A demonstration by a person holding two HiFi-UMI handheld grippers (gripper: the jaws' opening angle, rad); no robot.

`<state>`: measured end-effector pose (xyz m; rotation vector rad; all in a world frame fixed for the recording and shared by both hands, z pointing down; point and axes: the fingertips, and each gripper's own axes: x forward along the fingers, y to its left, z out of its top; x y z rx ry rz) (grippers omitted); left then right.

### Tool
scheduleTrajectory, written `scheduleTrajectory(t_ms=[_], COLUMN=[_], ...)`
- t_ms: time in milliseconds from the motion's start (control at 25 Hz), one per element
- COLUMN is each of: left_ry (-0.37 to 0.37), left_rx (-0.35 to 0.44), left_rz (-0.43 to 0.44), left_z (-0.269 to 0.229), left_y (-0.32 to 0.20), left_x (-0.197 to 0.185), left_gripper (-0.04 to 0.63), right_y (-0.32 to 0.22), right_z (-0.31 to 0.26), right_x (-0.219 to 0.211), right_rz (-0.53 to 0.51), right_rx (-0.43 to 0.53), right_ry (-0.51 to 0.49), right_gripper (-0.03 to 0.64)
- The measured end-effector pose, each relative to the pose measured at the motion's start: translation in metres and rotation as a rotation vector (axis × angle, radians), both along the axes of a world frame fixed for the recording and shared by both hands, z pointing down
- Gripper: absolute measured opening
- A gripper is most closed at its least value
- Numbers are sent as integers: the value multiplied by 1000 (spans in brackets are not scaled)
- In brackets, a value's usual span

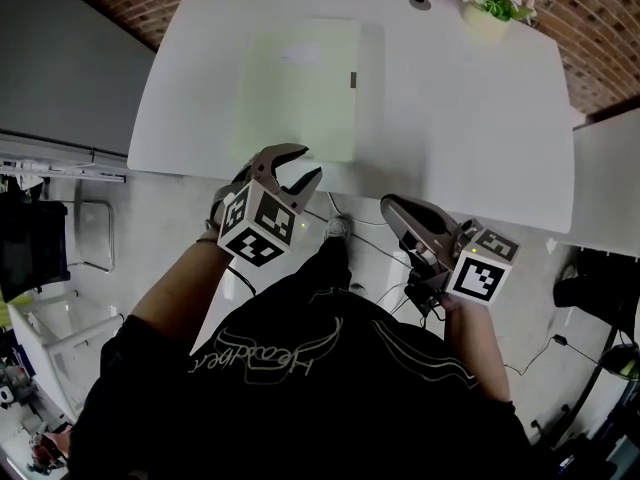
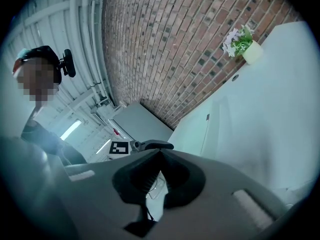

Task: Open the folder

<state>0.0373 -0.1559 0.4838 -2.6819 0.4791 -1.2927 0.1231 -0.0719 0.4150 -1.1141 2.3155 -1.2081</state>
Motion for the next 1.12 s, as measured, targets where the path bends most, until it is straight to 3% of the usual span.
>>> scheduleTrajectory(t_ms=[240,760,1120], left_ry=[-153,-314,-386], left_rx=[165,334,462], left_rz=[92,204,301], left_z=[17,31,31], left_y=[-10,-21,-20], left_x=[-7,-10,-9], left_gripper=[121,121,120], right_y=[-1,-3,-3], right_z=[5,17,21], right_x=[-3,6,5], right_rz=[-12,14,7], right_rx=[-15,-61,-70], right_ry=[-7,-55,-54], right_gripper=[5,5,5])
